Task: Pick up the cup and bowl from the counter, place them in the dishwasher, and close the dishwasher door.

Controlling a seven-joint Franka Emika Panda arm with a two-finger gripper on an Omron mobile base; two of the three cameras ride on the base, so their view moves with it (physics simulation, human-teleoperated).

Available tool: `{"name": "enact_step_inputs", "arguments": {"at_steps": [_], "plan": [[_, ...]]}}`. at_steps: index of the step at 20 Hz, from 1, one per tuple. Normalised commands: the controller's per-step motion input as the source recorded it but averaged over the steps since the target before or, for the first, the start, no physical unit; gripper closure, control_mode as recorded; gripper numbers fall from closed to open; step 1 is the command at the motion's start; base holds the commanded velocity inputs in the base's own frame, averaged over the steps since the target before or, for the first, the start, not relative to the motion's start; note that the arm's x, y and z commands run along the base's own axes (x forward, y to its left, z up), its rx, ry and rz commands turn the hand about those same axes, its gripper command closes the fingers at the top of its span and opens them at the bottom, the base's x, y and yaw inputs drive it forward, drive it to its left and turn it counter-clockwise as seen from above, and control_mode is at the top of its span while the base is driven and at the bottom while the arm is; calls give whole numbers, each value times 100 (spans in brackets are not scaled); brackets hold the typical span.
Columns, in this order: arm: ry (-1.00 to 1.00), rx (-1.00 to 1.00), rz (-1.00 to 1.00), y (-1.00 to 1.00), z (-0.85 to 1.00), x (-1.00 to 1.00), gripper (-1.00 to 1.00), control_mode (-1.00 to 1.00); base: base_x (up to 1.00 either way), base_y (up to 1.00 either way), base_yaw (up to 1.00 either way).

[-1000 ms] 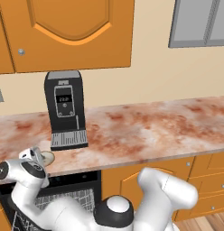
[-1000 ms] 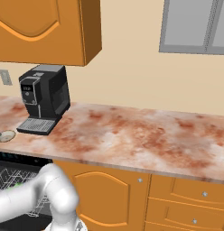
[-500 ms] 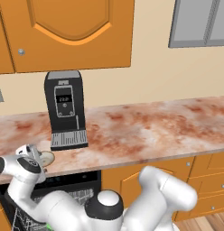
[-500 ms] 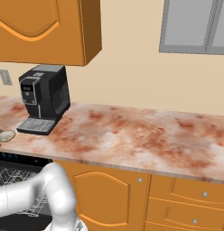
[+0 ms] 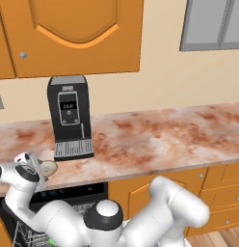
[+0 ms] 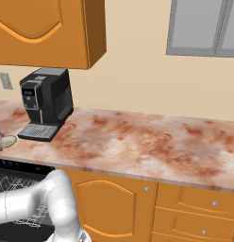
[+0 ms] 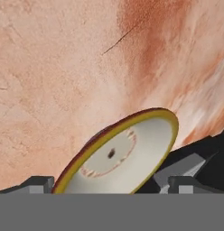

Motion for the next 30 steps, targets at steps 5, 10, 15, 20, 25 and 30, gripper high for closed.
{"name": "enact_step_inputs", "arguments": {"at_steps": [5, 10, 15, 20, 25, 30], "plan": [[0, -1, 0, 38, -57, 10, 100, -100, 0, 0, 0], [0, -2, 0, 25, -46, 0, 100, -100, 0, 0, 0], [-2, -2, 0, 5, -30, 0, 100, -100, 0, 0, 0], [-9, 0, 0, 0, -8, -42, 100, -100, 0, 0, 0], [-13, 0, 0, 0, 0, -68, 100, -100, 0, 0, 0], [-13, 0, 0, -8, -4, -65, 100, -100, 0, 0, 0]]}}
